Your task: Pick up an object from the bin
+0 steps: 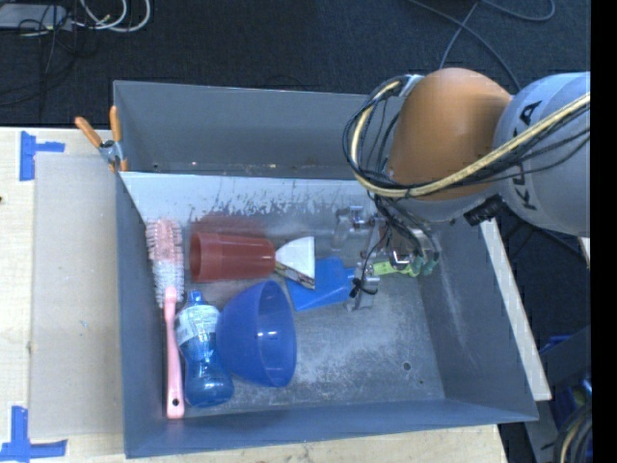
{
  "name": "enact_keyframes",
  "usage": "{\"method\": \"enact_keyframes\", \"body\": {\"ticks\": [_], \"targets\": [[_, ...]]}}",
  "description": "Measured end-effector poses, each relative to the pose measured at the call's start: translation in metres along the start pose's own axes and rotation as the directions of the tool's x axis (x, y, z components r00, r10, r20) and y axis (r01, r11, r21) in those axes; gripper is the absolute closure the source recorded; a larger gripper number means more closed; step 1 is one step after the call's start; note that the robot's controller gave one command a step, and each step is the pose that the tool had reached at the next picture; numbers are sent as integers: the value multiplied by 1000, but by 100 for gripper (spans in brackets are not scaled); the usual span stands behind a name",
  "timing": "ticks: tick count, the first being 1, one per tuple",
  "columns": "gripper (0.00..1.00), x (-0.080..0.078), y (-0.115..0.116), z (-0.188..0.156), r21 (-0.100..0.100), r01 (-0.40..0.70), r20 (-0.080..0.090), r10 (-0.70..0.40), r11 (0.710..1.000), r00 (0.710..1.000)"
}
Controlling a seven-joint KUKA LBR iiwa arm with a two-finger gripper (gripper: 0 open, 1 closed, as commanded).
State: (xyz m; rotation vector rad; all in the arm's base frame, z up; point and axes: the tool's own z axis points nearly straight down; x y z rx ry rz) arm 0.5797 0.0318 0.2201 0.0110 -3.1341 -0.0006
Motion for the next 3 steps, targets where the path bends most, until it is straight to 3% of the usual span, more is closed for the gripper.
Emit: {"method": "enact_keyframes", "body": {"ticks": [1,2,3], "targets": [[0,-1,0,-3,0,-1,6,1,1000,1000],[0,-8,5,63,-1,-111,8,111,994,994],[0,-10,9,88,-1,-139,4,139,990,990]]}}
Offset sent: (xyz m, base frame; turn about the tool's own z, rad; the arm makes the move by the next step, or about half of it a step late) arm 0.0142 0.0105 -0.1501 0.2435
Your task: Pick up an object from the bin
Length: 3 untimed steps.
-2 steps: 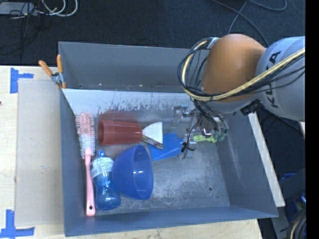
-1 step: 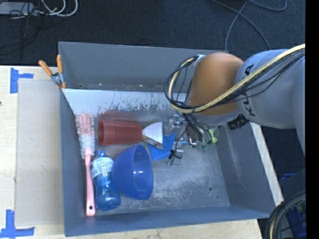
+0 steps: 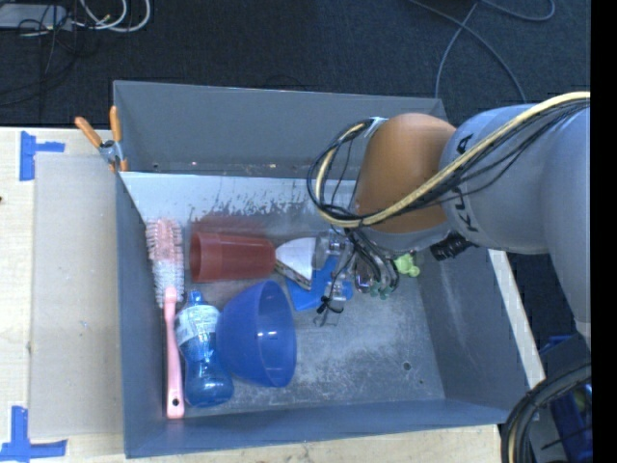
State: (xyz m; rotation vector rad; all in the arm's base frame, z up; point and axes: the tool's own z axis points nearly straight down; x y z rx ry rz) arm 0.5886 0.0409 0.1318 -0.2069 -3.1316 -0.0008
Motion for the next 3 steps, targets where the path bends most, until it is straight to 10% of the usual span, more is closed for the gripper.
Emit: {"method": "enact_keyframes", "body": {"ticks": [1,2,3], "targets": [[0,5,15,-9,-1,-95,-2,95,995,995],[0,-1,3,58,-2,-184,1,184,983,983],[100,6,1,61,-5,-261,3,261,965,965]]}}
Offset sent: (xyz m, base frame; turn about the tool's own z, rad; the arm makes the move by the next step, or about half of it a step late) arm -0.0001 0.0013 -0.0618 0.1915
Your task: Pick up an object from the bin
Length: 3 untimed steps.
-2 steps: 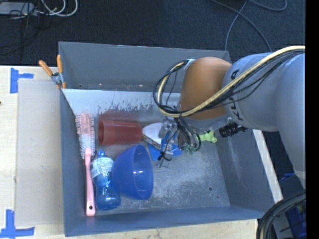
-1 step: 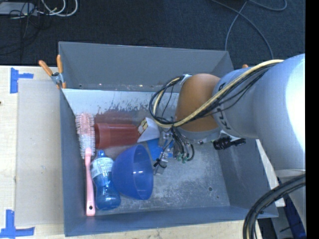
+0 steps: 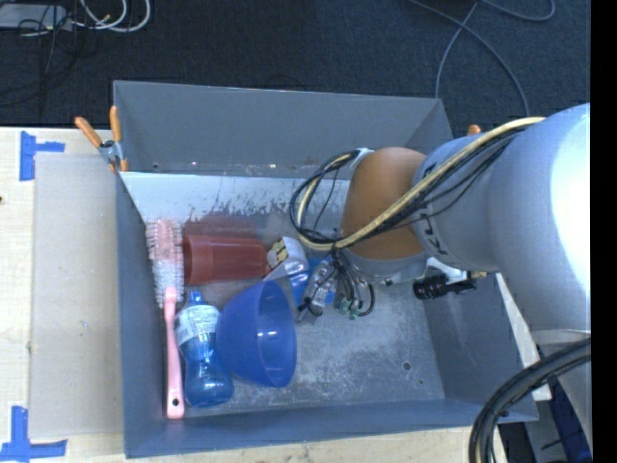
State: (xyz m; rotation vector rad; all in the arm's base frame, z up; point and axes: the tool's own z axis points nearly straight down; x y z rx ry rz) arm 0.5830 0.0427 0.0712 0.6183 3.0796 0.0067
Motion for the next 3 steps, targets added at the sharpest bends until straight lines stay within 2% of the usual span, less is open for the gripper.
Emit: {"method": "enact_keyframes", "body": {"ticks": [1,3], "targets": [[100,0,0,0,0,0,0,0,1000,1000],[100,1,-1,-23,1,1,-3,-1,1000,1000]]}}
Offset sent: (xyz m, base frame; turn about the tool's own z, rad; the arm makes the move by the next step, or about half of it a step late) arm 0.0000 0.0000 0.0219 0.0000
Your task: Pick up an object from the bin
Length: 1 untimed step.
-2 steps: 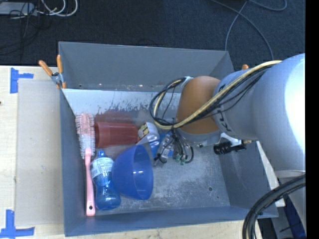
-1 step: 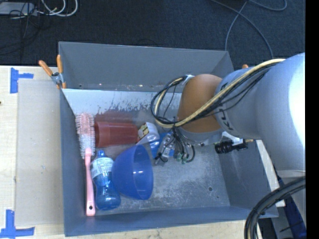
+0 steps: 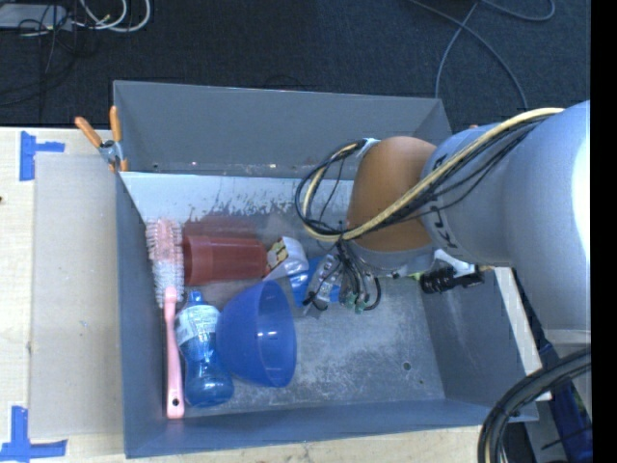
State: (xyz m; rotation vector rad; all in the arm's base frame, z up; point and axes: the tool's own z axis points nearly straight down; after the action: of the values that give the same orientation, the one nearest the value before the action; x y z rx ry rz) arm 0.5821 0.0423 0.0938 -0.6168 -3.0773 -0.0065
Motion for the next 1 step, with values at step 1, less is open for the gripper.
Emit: {"method": "enact_keyframes", "body": {"ticks": [1], "targets": [[100,2,-1,-33,4,2,-8,-2,1000,1000]]}}
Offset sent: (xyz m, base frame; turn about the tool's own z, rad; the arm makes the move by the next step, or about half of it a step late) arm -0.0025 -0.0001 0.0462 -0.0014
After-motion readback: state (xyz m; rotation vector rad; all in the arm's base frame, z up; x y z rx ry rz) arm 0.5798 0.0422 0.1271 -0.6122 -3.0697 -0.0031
